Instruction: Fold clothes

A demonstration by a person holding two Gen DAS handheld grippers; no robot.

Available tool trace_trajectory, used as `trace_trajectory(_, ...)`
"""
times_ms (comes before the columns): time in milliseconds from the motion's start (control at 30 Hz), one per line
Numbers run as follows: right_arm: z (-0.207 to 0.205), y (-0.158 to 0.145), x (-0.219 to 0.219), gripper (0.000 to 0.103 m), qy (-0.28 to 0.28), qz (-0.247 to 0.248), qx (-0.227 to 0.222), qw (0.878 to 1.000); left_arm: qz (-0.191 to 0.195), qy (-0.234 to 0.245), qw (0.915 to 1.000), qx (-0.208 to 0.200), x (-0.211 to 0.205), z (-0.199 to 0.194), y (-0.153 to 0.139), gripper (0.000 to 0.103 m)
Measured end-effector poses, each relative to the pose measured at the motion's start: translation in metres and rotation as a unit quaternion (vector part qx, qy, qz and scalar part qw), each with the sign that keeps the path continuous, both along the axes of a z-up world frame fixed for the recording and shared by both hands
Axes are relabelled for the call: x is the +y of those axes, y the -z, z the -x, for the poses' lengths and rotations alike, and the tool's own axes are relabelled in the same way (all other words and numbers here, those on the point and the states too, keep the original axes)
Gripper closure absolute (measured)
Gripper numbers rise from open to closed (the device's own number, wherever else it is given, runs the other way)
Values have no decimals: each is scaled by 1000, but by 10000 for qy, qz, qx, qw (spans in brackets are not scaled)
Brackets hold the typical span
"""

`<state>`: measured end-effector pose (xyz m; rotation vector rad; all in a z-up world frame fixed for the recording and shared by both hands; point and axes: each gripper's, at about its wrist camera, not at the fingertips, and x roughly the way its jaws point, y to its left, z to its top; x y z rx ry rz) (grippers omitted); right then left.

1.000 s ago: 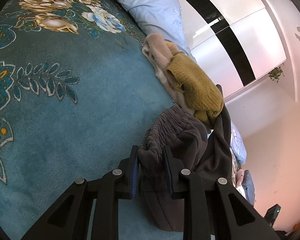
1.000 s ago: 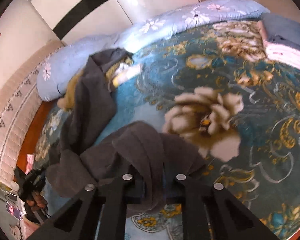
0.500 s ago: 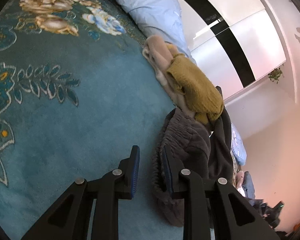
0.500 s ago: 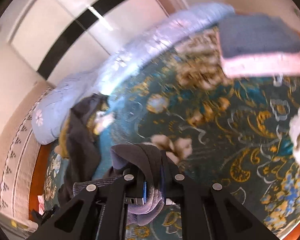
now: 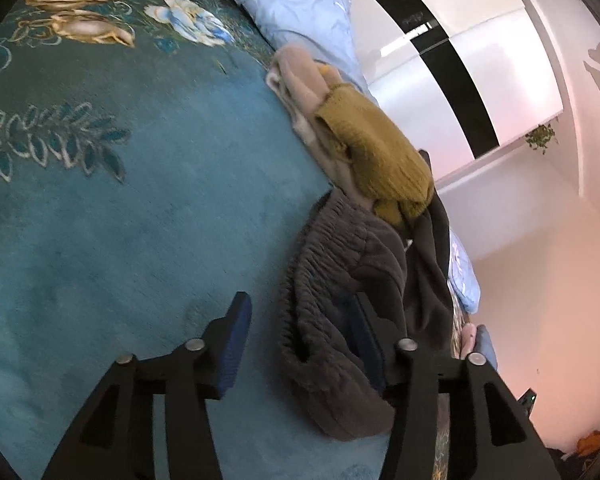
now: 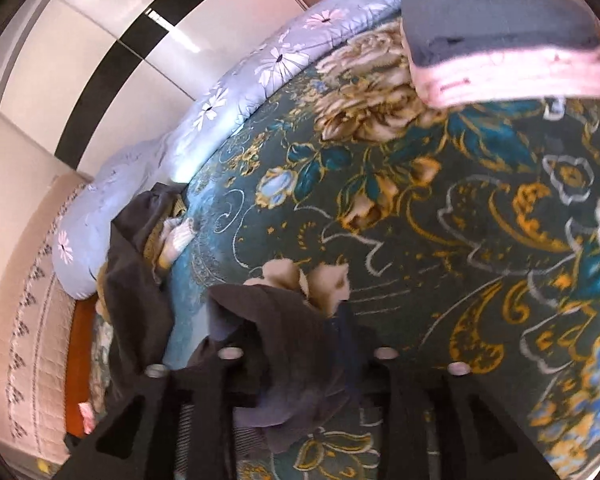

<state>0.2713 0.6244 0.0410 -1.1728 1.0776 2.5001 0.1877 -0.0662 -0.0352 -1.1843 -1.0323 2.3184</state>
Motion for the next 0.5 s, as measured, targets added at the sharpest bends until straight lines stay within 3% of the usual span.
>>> trace_trajectory(267, -27, -18, 1, 47, 60, -444, 214, 9988, -229, 288, 9988, -333, 15, -1, 10, 50)
trace_trajectory(300, -31, -17, 0, 46, 35, -438, 203, 9988, -212, 290, 9987, -371, 17, -2, 11, 64)
trace_trajectory(333, -35, -15, 0, 46, 10, -432, 192, 9989, -194, 293, 9985, -408, 18, -3, 12, 71)
trace_trajectory(500, -55, -8, -4, 41, -114, -404, 139, 9990, -14, 288, 9990, -354, 24, -8, 7, 78)
